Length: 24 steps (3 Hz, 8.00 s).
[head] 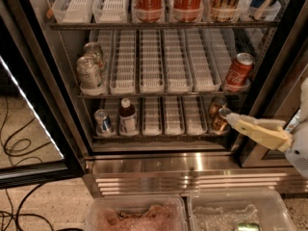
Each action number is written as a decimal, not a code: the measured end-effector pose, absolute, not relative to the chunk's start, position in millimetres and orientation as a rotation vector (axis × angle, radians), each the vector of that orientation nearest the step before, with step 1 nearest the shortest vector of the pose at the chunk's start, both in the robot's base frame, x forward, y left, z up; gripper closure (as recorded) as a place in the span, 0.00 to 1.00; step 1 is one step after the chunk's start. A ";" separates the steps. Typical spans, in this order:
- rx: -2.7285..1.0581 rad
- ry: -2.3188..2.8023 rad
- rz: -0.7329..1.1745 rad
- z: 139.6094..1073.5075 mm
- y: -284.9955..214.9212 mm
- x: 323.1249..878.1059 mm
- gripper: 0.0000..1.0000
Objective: Pick orange can from top shelf of fridge
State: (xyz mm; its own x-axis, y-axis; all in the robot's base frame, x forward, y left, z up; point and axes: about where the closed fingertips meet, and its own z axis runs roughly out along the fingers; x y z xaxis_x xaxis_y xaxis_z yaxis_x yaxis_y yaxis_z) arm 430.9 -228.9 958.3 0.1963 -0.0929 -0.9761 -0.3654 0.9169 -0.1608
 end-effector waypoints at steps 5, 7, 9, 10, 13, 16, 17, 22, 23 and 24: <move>-0.496 1.175 0.177 1037.1 -192.5 462.8 0.00; -0.618 1.115 0.278 1053.8 -121.2 491.7 0.00; -0.599 1.114 0.255 1052.9 -124.7 494.6 0.00; -0.617 1.155 0.221 1048.2 -133.4 504.9 0.00; -0.598 1.224 0.152 1033.8 -156.6 530.0 0.00; -0.695 1.205 0.164 1050.5 -124.4 586.9 0.00; -0.695 1.205 0.164 1050.5 -124.4 586.9 0.00; -0.711 1.206 0.119 1053.9 -139.9 608.1 0.00; -0.777 1.224 0.173 1042.6 -120.1 627.1 0.00; -0.778 1.224 0.174 1042.3 -119.2 627.5 0.00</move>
Offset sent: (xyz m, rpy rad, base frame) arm 0.0304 0.0359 0.0456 -0.0166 -0.1071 -0.0498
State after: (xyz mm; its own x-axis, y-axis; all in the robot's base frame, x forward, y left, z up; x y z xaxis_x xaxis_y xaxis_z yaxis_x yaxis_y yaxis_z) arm 627.5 -119.2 1042.3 0.3628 -0.2789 -0.8892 -0.5154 0.7349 -0.4408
